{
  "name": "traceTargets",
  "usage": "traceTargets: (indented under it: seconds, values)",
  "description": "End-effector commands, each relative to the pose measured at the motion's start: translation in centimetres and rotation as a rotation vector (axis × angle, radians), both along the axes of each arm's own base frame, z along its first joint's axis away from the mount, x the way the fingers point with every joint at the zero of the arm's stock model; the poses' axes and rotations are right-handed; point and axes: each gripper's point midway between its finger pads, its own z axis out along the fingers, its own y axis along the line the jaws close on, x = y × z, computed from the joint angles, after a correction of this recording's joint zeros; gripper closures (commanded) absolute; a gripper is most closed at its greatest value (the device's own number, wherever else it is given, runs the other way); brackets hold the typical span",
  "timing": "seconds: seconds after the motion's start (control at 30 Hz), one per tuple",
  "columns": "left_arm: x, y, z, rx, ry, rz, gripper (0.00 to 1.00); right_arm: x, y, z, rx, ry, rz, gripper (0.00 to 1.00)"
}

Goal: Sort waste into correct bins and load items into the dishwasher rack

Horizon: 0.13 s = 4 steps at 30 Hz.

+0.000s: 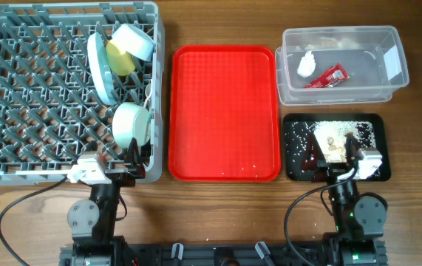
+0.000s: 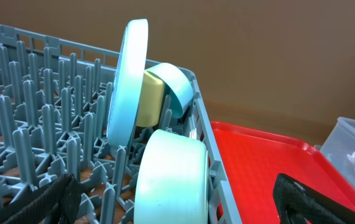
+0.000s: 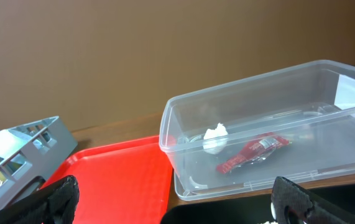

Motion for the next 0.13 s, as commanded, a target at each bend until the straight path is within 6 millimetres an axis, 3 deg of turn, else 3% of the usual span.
traceTargets:
  seconds: [0.0,0.1]
  values:
    - [-0.04,-0.15,-0.18,0.020,0.002,-0.008,0.00,-0.05,0.03,0.21,-0.017,-0.011,0.000,0.00]
    - [-0.04,-0.15,-0.18,0.020,0.002,-0.008,0.00,-0.05,0.03,0.21,-0.017,-0.011,0.000,0.00]
